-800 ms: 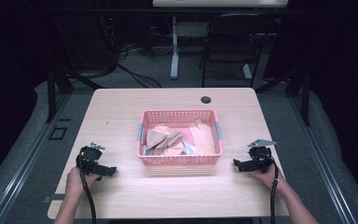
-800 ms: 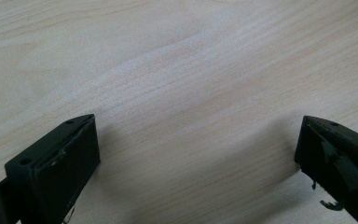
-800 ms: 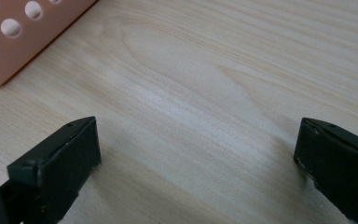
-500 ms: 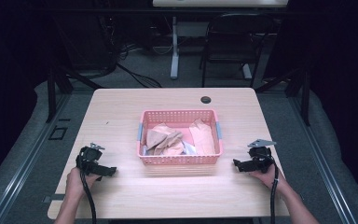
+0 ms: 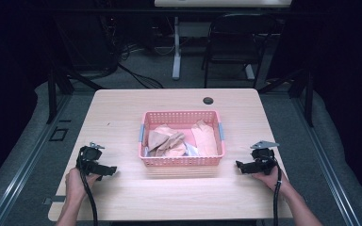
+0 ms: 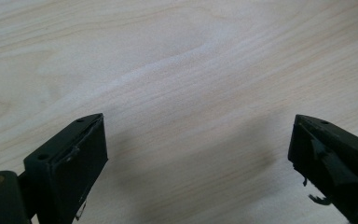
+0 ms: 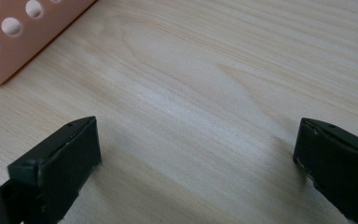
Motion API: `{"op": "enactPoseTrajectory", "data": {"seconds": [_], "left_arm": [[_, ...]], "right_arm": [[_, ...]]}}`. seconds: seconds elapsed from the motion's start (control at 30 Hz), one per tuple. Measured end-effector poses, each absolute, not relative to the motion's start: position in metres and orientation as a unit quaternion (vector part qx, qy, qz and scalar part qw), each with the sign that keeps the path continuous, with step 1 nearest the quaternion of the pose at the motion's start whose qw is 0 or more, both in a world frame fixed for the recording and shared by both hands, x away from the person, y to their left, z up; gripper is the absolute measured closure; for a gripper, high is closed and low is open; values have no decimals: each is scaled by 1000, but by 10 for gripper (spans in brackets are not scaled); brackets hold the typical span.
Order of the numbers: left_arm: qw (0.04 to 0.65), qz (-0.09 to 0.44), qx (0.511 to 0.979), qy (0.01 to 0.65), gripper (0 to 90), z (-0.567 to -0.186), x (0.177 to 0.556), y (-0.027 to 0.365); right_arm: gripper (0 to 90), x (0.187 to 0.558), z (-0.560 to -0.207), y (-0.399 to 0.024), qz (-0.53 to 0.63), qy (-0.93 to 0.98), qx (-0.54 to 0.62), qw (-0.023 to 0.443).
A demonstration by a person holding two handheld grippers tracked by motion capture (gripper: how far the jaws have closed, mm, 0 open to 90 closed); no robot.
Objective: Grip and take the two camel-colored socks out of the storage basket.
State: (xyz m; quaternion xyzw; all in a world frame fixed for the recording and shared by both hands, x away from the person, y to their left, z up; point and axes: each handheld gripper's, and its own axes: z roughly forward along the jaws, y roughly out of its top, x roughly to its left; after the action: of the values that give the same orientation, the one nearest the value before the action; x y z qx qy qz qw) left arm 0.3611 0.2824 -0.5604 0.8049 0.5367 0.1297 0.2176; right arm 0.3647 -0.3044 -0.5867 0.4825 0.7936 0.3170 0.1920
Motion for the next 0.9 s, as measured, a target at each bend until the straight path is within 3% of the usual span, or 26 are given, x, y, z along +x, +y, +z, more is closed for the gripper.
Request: {"op": "enactPoseTrajectory", "data": {"seconds": [0.13, 0.9], "left_arm": [[222, 126, 807, 532, 4, -547, 358, 285], [218, 110, 838, 488, 5, -475, 371, 271]], "right_arm": [[0, 364, -587, -304, 316, 793, 484, 192], [0, 363, -587, -304, 317, 788, 489, 196]]}}
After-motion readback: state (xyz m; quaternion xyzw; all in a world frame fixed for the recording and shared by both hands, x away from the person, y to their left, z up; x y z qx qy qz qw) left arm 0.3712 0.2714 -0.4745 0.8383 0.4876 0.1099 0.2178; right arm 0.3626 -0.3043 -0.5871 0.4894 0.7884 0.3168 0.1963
